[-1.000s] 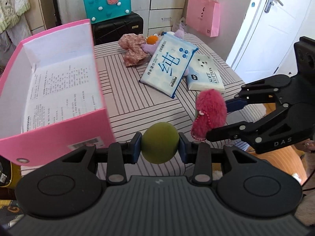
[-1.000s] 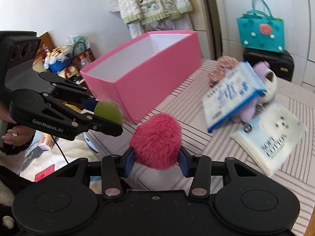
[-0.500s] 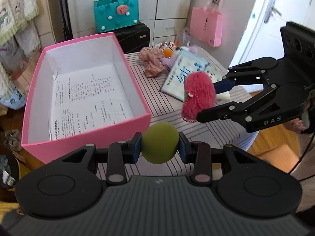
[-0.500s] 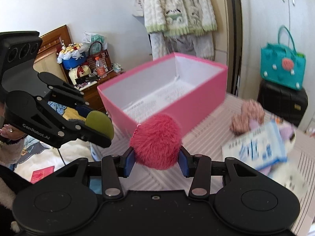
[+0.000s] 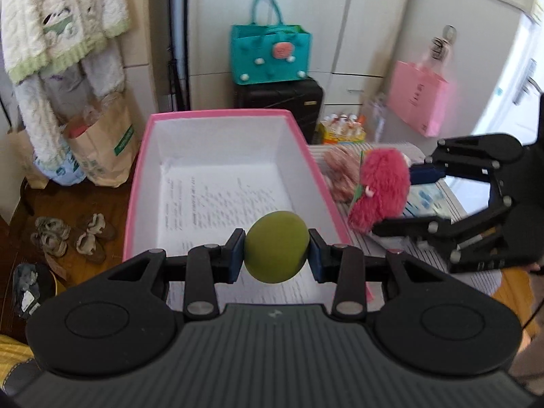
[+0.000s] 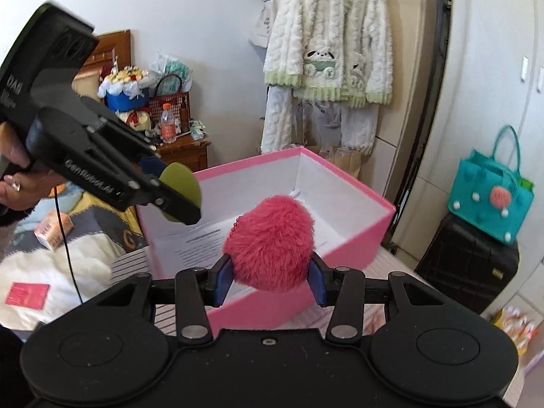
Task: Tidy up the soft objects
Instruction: 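Carry the green ball and pink pompom over the pink box with both grippers, then open both grippers to drop the balls into the pink box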
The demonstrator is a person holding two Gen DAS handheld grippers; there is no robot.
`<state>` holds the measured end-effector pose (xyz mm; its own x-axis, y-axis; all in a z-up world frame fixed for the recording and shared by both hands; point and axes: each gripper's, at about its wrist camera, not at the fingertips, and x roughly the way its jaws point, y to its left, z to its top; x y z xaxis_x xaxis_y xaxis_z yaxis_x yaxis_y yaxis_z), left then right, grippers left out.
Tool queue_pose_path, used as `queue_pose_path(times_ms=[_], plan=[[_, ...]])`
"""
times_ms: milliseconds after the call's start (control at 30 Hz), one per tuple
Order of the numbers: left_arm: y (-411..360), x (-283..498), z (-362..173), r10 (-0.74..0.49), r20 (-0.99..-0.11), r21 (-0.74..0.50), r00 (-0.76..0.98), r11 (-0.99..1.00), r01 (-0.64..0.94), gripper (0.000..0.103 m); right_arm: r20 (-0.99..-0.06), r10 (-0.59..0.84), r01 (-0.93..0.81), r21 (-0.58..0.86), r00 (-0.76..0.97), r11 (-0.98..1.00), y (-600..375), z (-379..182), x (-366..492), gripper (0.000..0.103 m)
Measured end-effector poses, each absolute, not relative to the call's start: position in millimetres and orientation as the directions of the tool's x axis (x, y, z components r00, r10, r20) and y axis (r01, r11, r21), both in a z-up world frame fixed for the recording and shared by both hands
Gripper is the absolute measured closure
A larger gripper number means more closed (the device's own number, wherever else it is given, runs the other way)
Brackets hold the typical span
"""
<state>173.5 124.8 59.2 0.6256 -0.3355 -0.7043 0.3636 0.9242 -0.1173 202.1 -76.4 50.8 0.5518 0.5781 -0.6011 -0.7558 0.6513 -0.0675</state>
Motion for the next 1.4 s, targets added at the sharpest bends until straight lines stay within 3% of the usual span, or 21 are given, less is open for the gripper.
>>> queue_pose_path(times_ms=[433, 633, 1400], plan=[[132, 309, 39, -0.315, -0.735, -0.232, 0.601, 0.949, 0.214, 0.066, -0.756, 0.405, -0.808, -0.269, 0.514, 0.524, -5, 26, 320, 0.052], [129, 339, 18, -0.304, -0.761, -0.228, 0.574, 0.953, 0.202, 0.066, -0.809, 0.321, -0.832, -0.329, 0.492, 0.447, 14, 7, 351, 0.052], [137, 389, -32, -0.306, -0.838, -0.332, 0.451, 0.943, 0.024, 0.066, -0.909, 0.164, -0.863, -0.289, 0.383, 0.414, 33, -17, 397, 0.052]])
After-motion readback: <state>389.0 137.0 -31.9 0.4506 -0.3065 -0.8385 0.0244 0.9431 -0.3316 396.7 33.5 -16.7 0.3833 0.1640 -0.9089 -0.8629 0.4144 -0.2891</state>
